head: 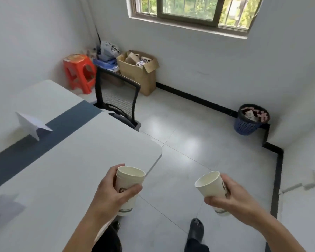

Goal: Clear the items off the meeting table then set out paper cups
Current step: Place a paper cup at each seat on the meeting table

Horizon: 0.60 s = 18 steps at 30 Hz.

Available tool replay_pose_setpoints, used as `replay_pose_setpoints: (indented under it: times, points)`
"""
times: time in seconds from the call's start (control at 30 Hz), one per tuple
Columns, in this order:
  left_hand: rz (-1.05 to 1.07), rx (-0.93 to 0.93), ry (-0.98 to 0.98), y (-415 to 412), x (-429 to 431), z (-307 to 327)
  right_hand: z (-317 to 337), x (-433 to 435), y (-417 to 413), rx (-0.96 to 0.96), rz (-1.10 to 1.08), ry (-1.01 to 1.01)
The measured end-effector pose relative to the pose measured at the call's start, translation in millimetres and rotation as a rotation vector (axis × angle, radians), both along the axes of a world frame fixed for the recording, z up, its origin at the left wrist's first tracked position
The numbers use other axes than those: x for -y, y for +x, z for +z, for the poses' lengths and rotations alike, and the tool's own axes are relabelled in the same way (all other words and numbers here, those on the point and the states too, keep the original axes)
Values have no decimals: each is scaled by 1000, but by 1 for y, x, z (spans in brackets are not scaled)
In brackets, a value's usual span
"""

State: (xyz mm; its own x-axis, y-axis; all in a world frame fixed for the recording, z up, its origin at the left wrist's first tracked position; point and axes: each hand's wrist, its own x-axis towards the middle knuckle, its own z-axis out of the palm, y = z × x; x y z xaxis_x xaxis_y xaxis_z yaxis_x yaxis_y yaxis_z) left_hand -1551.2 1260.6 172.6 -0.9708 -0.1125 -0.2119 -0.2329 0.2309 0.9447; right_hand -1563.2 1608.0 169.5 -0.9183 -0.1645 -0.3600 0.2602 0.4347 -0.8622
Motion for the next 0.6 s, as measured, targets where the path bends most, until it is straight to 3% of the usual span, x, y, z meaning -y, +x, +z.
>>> replay_pose_setpoints:
  times: [0.23, 0.37, 0.6]
  points:
    - [439, 76, -10, -27, 34, -13, -16, 48, -168, 44, 395, 47]
    - [577, 84, -40, -45, 33, 0, -15, 98, -252, 54, 600, 54]
    - [976, 164, -50, -8, 27, 4, -16, 232, -312, 54, 971, -21]
